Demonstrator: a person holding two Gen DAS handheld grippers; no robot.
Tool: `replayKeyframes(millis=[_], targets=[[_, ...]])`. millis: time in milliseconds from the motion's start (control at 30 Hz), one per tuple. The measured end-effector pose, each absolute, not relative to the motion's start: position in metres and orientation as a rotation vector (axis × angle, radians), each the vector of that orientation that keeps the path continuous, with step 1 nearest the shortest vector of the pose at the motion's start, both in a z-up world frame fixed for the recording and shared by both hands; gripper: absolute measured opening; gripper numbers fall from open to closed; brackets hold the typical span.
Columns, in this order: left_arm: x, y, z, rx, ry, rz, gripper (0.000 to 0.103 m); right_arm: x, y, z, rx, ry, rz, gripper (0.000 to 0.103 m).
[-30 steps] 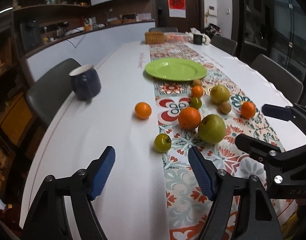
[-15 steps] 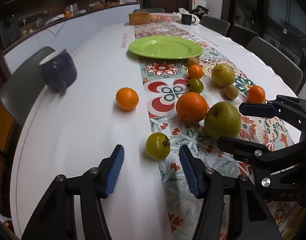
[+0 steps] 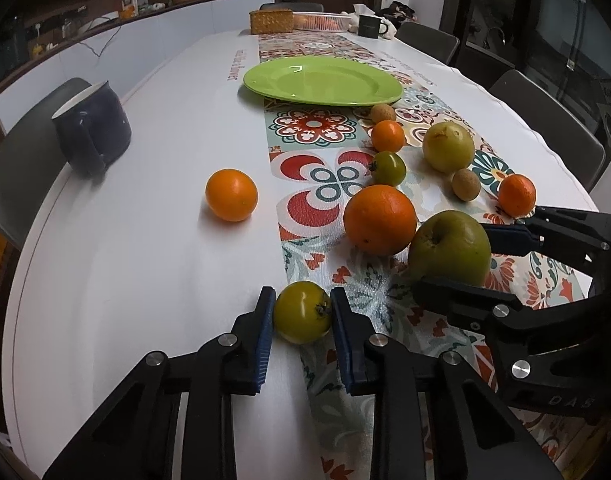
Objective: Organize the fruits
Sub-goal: 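Grasp the small yellow-green tomato with the left tool while the right tool grasps the large green pomelo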
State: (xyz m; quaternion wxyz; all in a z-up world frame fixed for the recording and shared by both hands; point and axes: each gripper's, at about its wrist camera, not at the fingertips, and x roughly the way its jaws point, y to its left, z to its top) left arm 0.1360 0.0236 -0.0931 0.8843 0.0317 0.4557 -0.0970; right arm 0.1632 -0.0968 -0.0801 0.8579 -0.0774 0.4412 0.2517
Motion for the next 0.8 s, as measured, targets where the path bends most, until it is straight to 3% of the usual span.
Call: replayKeyframes(millis=[800], targets=[[0.136, 0.013, -0.032, 0.02, 0.835, -0.181, 0.028, 0.157, -0.122, -0.029, -0.109, 0.802, 0.497, 0.052]])
